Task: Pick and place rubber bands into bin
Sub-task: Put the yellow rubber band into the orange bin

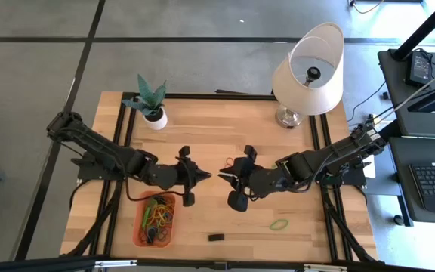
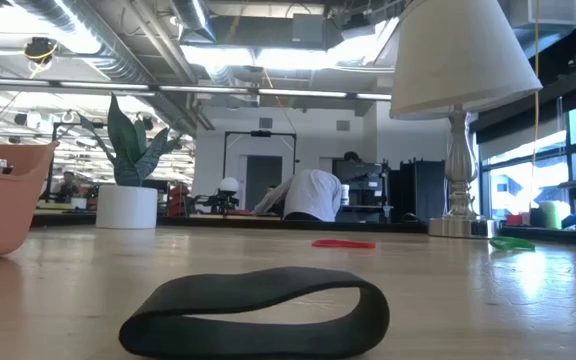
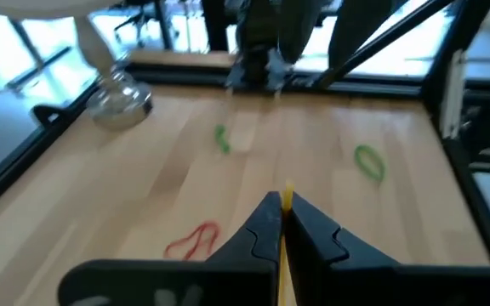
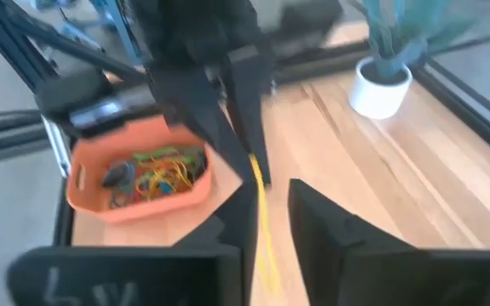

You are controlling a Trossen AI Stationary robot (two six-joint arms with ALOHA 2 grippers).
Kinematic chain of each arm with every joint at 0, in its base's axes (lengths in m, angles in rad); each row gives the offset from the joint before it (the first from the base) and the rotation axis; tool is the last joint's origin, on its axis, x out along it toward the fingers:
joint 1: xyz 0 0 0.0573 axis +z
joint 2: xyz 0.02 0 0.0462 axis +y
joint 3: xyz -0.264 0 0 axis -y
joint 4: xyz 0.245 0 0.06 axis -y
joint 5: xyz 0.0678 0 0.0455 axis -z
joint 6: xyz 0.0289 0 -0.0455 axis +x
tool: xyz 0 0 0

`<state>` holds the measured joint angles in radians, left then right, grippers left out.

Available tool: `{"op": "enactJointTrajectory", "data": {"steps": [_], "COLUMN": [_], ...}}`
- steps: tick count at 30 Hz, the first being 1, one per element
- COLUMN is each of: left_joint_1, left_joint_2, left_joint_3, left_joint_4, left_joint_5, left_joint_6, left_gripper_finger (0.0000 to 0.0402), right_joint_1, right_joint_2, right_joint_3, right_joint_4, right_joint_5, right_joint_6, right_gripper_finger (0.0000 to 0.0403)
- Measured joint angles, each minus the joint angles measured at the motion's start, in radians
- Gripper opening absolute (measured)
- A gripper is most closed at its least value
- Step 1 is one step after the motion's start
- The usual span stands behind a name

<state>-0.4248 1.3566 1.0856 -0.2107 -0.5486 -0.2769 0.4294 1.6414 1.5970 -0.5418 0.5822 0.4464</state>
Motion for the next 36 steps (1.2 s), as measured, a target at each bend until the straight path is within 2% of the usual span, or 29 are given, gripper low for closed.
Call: {"op": "enactJointTrajectory", "data": {"steps": [5,10,19,22,25,31,36], "left_joint_1": [-0.05,-0.121,-0.281,-0.328,-0.361,-0.383,-0.397], "left_joint_2": [0.0,0.0,0.0,0.01,0.034,0.12,0.201], "left_joint_3": [0.083,0.168,0.266,0.266,0.266,0.266,0.266], "left_joint_4": [-0.184,-0.357,-0.647,-0.706,-0.749,-0.805,-0.861], "left_joint_5": [-0.069,-0.092,-0.096,-0.087,-0.057,0.141,0.334], "left_joint_6": [-0.077,-0.213,-0.63,-0.763,-0.881,-1.062,-1.204], "left_gripper_finger": [0.0003,0.0003,0.0003,0.0003,0.0003,0.0003,0.0003], "right_joint_1": [0.006,0.037,0.13,0.156,0.18,0.22,0.224], "right_joint_2": [-0.008,-0.011,-0.021,-0.062,-0.132,-0.301,-0.406], "right_joint_3": [-0.001,-0.001,-0.011,-0.086,-0.219,-0.522,-0.711], "right_joint_4": [-0.119,-0.257,-0.51,-0.489,-0.426,-0.166,0.064], "right_joint_5": [0.001,0.001,0.122,0.129,0.126,0.073,0.046], "right_joint_6": [0.053,0.118,0.234,0.265,0.335,0.435,0.466], "right_gripper_finger": [0.0103,0.011,0.0102,0.0093,0.0083,0.0066,0.0057]}}
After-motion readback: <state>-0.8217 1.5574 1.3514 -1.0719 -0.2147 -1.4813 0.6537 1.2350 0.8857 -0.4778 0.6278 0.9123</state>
